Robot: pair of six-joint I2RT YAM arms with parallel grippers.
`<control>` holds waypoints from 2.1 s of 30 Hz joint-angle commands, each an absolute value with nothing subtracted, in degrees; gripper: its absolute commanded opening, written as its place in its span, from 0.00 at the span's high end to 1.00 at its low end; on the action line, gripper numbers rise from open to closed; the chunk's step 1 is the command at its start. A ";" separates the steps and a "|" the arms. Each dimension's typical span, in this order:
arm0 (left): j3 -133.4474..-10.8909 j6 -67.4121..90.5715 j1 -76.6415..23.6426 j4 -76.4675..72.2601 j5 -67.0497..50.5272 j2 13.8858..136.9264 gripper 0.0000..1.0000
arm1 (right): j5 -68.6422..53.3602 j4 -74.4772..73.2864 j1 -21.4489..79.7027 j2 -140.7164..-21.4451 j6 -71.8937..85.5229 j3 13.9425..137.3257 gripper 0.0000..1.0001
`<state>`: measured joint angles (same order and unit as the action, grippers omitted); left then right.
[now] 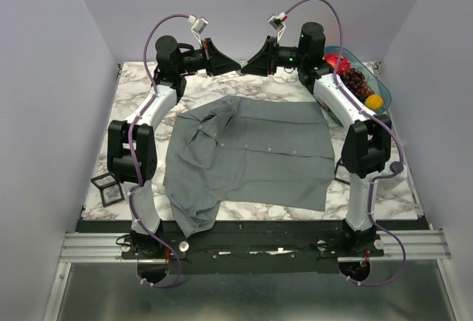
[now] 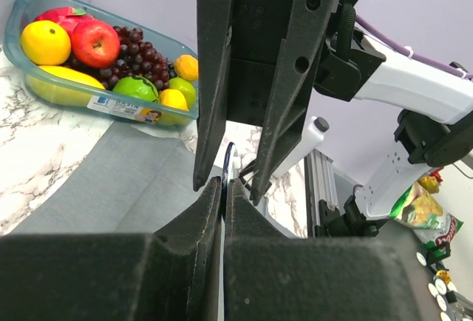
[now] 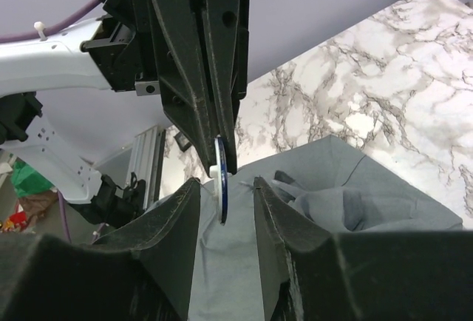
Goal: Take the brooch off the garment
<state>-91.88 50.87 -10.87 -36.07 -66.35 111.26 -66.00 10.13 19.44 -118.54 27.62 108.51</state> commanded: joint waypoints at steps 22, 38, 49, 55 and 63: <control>-93.69 52.21 -11.87 -40.96 -70.14 111.45 1.00 | -60.73 6.51 19.60 -120.06 26.54 109.42 0.62; -93.43 52.12 -12.39 -43.33 -72.68 110.65 1.00 | -56.34 3.35 18.98 -120.32 26.81 110.30 0.62; -94.83 47.47 -13.53 -39.11 -74.88 110.39 1.00 | -52.21 1.50 18.11 -121.20 28.30 111.97 0.63; -95.98 44.83 -14.06 -35.95 -75.59 110.39 1.00 | -50.45 0.70 17.84 -121.38 29.09 111.97 0.63; -95.80 40.00 -13.97 -30.24 -74.36 109.78 1.00 | -47.64 0.18 16.61 -120.76 29.53 111.53 0.64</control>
<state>-94.06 42.06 -11.53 -33.39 -67.64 111.68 -58.06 0.43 19.03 -118.93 29.85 110.65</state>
